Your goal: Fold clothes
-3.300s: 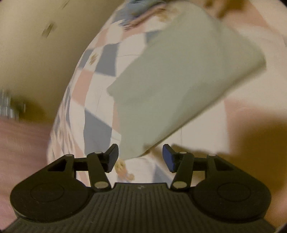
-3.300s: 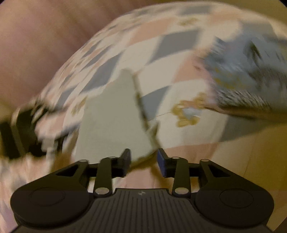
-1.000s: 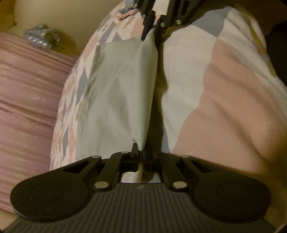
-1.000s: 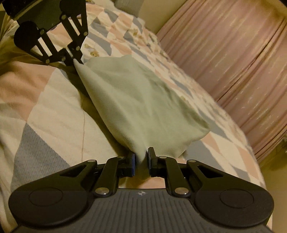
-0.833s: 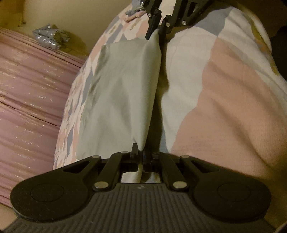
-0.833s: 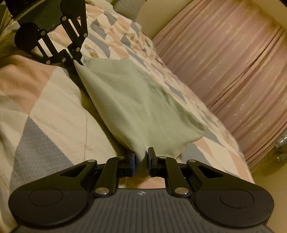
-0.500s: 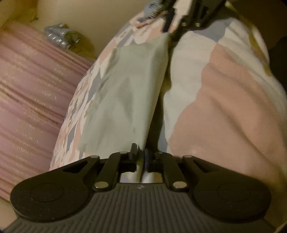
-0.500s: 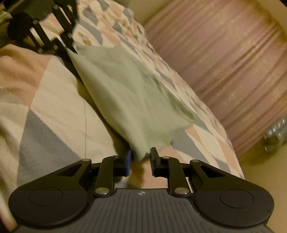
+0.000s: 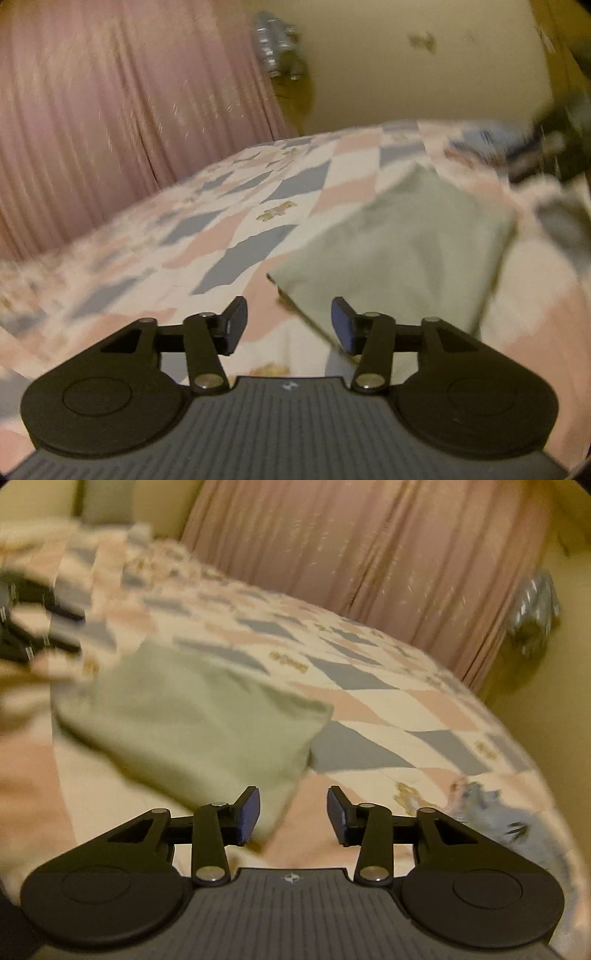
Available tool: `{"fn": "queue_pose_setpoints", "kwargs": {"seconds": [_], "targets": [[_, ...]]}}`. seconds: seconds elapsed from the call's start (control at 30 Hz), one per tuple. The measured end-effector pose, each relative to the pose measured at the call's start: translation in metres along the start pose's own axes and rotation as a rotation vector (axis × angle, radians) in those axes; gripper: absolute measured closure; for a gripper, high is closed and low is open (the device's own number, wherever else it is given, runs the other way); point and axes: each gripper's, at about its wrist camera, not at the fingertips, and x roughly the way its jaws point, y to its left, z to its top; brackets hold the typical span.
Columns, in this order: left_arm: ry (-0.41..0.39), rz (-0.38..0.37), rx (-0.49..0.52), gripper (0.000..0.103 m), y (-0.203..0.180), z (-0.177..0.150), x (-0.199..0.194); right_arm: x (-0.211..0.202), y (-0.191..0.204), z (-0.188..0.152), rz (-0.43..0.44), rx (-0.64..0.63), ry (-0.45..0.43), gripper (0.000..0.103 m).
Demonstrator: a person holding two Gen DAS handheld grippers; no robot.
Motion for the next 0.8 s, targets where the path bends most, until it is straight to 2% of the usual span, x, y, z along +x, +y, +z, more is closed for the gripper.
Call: {"fn": "queue_pose_setpoints", "kwargs": {"seconds": [0.07,0.3,0.43,0.6,0.63,0.67,0.7,0.73,0.8], "targets": [[0.022,-0.060,-0.079,0.051,0.017,0.008,0.020,0.011,-0.011,0.010,0.033,0.082,-0.005,0.056],[0.070,-0.151,-0.126,0.050,0.031,0.017,0.058,0.078,-0.061,0.026,0.151,0.323,0.015,0.050],[0.097,-0.202,-0.154,0.051,0.039,0.021,0.080,0.112,-0.085,0.022,0.273,0.427,0.011,0.050],[0.131,-0.267,-0.188,0.059,0.049,0.027,0.108,0.139,-0.109,0.021,0.427,0.504,-0.021,0.051],[0.136,-0.278,-0.189,0.061,0.050,0.028,0.112,0.141,-0.112,0.022,0.449,0.507,-0.028,0.057],[0.137,-0.283,-0.178,0.061,0.049,0.028,0.112,0.143,-0.115,0.023,0.470,0.509,-0.036,0.072],[0.136,-0.285,-0.175,0.061,0.049,0.028,0.112,0.144,-0.116,0.025,0.491,0.505,-0.034,0.080],[0.137,-0.287,-0.181,0.061,0.050,0.027,0.113,0.143,-0.115,0.026,0.501,0.498,-0.038,0.094],[0.136,-0.291,-0.203,0.057,0.054,0.025,0.114,0.137,-0.114,0.027,0.510,0.489,-0.055,0.096]]}}
